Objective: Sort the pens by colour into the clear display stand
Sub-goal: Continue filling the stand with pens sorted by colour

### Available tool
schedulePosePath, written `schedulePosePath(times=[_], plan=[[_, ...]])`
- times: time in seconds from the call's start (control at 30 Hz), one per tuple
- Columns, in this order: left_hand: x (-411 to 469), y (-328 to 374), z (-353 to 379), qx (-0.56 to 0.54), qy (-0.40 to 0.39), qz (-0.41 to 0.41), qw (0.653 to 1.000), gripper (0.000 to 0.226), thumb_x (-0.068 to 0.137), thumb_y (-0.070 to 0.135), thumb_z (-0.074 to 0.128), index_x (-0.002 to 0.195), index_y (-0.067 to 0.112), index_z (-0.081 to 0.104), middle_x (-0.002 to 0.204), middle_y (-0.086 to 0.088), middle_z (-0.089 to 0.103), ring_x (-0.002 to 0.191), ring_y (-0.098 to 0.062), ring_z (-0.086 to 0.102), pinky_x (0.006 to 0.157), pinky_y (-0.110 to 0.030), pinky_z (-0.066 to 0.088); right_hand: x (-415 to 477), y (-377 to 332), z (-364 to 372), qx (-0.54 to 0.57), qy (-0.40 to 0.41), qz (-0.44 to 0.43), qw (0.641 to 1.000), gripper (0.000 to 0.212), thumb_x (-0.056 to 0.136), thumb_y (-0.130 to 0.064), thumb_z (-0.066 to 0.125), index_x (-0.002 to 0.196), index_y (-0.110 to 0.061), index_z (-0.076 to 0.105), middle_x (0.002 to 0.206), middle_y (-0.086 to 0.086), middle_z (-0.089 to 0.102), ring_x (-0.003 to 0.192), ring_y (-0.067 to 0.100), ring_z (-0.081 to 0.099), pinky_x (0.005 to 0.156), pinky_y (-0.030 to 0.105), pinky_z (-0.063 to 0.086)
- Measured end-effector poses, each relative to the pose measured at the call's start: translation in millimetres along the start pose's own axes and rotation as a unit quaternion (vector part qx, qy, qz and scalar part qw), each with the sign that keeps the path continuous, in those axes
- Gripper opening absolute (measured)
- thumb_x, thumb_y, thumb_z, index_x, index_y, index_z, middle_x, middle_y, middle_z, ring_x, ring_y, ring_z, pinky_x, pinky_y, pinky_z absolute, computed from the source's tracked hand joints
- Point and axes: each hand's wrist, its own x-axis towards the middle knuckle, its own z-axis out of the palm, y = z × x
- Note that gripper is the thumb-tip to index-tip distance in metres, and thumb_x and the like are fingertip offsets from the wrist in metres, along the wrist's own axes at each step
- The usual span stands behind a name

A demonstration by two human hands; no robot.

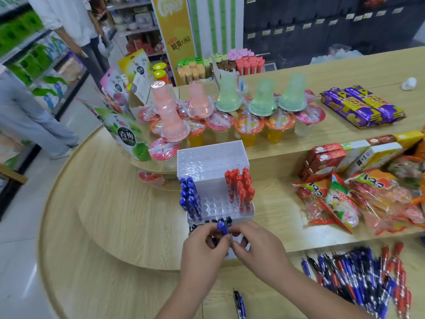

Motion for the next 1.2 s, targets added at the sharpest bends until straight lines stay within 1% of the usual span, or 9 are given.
schedulePosePath(times=[0.27,0.4,0.5,0.6,0.67,0.77,0.87,1.07,1.2], plan=[[15,18,-16,-0.024,0.019,0.041,0.999,0.023,0.078,0.014,0.073,0.079,0.036,0.068,0.071,0.01,0.064,0.059,-0.004,0.054,0.058,-0.02,0.048,24,-35,-17,0.045,0.021,-0.015,0.999,0.021,0.088,-0.03,0.061,0.108,-0.036,0.059,0.094,-0.017,0.068,0.085,0.004,0.062,0.072,0.026,0.051],[27,21,-30,-0.039,0.052,0.062,0.996,0.024,0.077,0.016,0.076,0.081,0.039,0.069,0.076,0.017,0.064,0.064,-0.004,0.055,0.06,-0.012,0.043,39,-45,-19,0.059,0.045,-0.023,0.997,0.019,0.086,-0.023,0.064,0.102,-0.032,0.064,0.08,-0.023,0.06,0.073,-0.003,0.057,0.063,0.011,0.042],[32,10,-40,-0.08,0.118,0.036,0.989,0.018,0.081,0.019,0.075,0.08,0.035,0.067,0.078,0.013,0.067,0.067,-0.006,0.057,0.061,-0.017,0.046,57,-53,-17,0.078,0.106,-0.014,0.991,0.008,0.087,-0.029,0.069,0.093,-0.032,0.065,0.079,-0.021,0.063,0.074,-0.004,0.06,0.066,0.015,0.047],[44,-17,-48,-0.069,0.157,-0.024,0.985,0.018,0.086,0.016,0.068,0.081,0.033,0.064,0.083,0.01,0.067,0.065,-0.006,0.058,0.059,-0.016,0.044,74,-63,-10,0.069,0.115,-0.01,0.991,0.007,0.093,-0.03,0.062,0.09,-0.036,0.06,0.08,-0.02,0.061,0.075,-0.001,0.059,0.065,0.015,0.046],[57,-39,-48,-0.046,0.132,-0.071,0.988,0.017,0.089,0.016,0.065,0.096,0.032,0.063,0.099,0.01,0.066,0.075,-0.004,0.061,0.063,-0.017,0.043,83,-68,-5,0.068,0.113,-0.001,0.991,0.008,0.096,-0.029,0.058,0.092,-0.035,0.059,0.081,-0.019,0.06,0.075,0.001,0.058,0.064,0.015,0.044],[74,-59,-45,-0.014,0.032,-0.12,0.992,0.03,0.09,0.02,0.061,0.12,0.024,0.06,0.11,0.014,0.065,0.089,-0.002,0.064,0.071,-0.017,0.047,95,-70,1,0.063,0.11,0.014,0.992,0.009,0.097,-0.026,0.055,0.093,-0.032,0.059,0.078,-0.019,0.055,0.073,0.003,0.055,0.064,0.018,0.041],[81,-64,-44,-0.01,-0.038,-0.116,0.993,0.025,0.09,0.026,0.061,0.114,0.032,0.064,0.099,0.021,0.07,0.08,0.001,0.069,0.073,-0.021,0.053,103,-70,8,0.044,0.094,0.021,0.994,0.009,0.097,-0.026,0.053,0.096,-0.031,0.062,0.08,-0.018,0.058,0.075,0.003,0.057,0.068,0.021,0.046],[86,-68,-51,-0.015,-0.08,-0.085,0.993,0.029,0.09,0.021,0.059,0.114,0.034,0.069,0.106,0.022,0.071,0.087,0.004,0.069,0.081,-0.024,0.054,106,-60,19,0.031,0.052,0.024,0.998,0.02,0.096,-0.023,0.052,0.109,-0.033,0.065,0.098,-0.013,0.069,0.09,0.007,0.064,0.079,0.027,0.052],[84,-68,-54,-0.026,-0.083,-0.082,0.993,0.028,0.091,0.023,0.061,0.116,0.034,0.069,0.109,0.022,0.071,0.092,0.005,0.068,0.087,-0.026,0.055,104,-61,15,0.055,0.085,0.015,0.995,0.014,0.097,-0.026,0.054,0.103,-0.034,0.063,0.091,-0.018,0.066,0.083,0.002,0.061,0.074,0.019,0.05]])
